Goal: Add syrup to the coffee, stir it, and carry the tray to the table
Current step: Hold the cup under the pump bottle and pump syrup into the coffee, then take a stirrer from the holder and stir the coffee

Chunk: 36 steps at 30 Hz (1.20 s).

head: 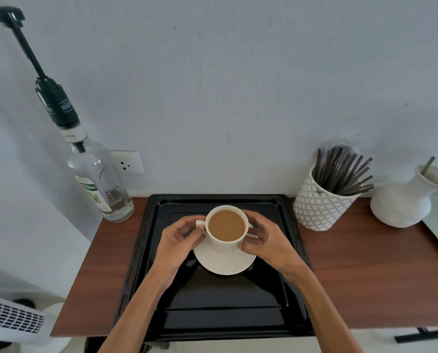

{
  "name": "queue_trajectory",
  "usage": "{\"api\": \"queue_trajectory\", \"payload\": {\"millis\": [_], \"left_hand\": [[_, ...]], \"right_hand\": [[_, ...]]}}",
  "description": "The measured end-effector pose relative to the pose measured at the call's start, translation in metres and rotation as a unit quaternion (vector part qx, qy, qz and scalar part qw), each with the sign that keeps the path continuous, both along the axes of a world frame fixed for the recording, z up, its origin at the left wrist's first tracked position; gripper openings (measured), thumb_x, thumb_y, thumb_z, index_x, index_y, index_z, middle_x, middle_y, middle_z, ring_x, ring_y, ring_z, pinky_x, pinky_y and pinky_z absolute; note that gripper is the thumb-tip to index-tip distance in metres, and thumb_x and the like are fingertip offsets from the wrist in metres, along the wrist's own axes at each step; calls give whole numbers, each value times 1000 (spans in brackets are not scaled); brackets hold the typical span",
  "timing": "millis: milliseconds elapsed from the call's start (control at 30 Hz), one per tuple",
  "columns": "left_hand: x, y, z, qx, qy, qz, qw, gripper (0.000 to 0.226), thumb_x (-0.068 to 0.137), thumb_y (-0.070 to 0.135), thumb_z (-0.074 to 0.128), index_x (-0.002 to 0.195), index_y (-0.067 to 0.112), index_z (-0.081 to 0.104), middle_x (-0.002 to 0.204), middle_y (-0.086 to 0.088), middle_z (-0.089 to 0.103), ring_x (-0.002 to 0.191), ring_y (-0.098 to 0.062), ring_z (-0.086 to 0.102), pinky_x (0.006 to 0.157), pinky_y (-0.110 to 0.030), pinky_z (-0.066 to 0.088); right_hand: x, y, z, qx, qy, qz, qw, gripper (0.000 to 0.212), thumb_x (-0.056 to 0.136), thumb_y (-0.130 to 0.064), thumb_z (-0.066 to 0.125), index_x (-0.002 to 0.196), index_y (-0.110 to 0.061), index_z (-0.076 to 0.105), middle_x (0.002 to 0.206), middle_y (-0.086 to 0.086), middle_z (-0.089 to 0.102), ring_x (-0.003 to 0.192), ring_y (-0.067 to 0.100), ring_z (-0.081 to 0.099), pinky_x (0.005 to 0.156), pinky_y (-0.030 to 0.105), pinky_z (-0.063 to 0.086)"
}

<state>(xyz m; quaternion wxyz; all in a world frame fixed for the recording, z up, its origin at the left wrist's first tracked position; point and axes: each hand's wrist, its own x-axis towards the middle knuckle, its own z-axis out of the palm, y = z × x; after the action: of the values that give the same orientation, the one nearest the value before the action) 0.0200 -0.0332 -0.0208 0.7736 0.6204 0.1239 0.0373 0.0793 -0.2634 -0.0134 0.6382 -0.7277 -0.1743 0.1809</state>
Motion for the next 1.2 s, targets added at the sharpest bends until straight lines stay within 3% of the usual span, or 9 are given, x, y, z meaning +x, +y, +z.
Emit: {"api": "queue_trajectory", "payload": {"millis": [300,467,567,667,733,833,967,1100,1200], "left_hand": [[-3,-4,-3,32,6,7,999,18,96,13,69,103,26,78,112,0,79,111,-19,72,99,-39,55],[-4,-8,-1,51,12,25,998,18,95,12,70,100,27,79,108,0,81,105,-20,73,95,-44,55],[-3,-11,1,61,16,36,997,18,96,10,69,99,26,78,104,1,81,102,-20,73,93,-43,55],[-4,-12,3,65,18,39,997,19,96,9,68,99,25,78,103,2,82,106,-24,71,94,-44,54],[-4,-12,4,67,20,40,997,18,96,8,68,100,23,78,103,0,82,108,-26,70,98,-48,53],[-3,-13,5,69,25,40,997,17,95,6,68,103,19,77,106,-4,81,113,-30,69,103,-53,50],[-3,-13,5,72,26,44,996,17,95,4,68,106,14,75,108,-8,80,114,-32,68,103,-54,50],[-3,-13,7,77,26,37,996,17,95,3,67,107,13,75,107,-8,80,113,-32,68,102,-52,51],[-3,-13,9,70,31,39,996,17,96,4,67,107,13,75,105,-6,81,111,-29,69,95,-44,54]], "right_hand": [[-2,-18,14,-57,-12,-29,998,59,84,-10,83,134,-32,61,122,-5,69,114,9,69,101,30,56],[-1,-45,40,-116,-103,-174,972,26,97,-16,68,111,-38,69,86,-1,75,76,10,75,79,32,63],[0,-70,59,-143,-198,-289,926,18,97,-23,63,105,-36,72,72,-3,68,56,7,66,60,15,51],[5,-93,72,-158,-266,-394,866,13,96,-25,65,106,-30,71,65,-5,64,60,8,60,57,17,45],[9,-106,77,-152,-264,-451,839,14,95,-22,67,109,-24,67,64,-5,62,58,8,58,58,22,45],[18,-122,78,-150,-240,-520,806,23,92,-21,70,114,-20,62,67,1,60,61,4,55,61,15,39],[26,-128,77,-160,-211,-531,805,28,91,-29,73,114,-17,64,72,-11,61,69,-3,56,60,13,36],[33,-130,77,-172,-212,-522,808,15,90,-29,73,101,-19,72,74,-9,65,69,8,64,63,22,45],[37,-131,80,-180,-209,-522,807,10,90,-22,74,97,-15,77,73,-7,67,66,5,61,66,24,50]]}}
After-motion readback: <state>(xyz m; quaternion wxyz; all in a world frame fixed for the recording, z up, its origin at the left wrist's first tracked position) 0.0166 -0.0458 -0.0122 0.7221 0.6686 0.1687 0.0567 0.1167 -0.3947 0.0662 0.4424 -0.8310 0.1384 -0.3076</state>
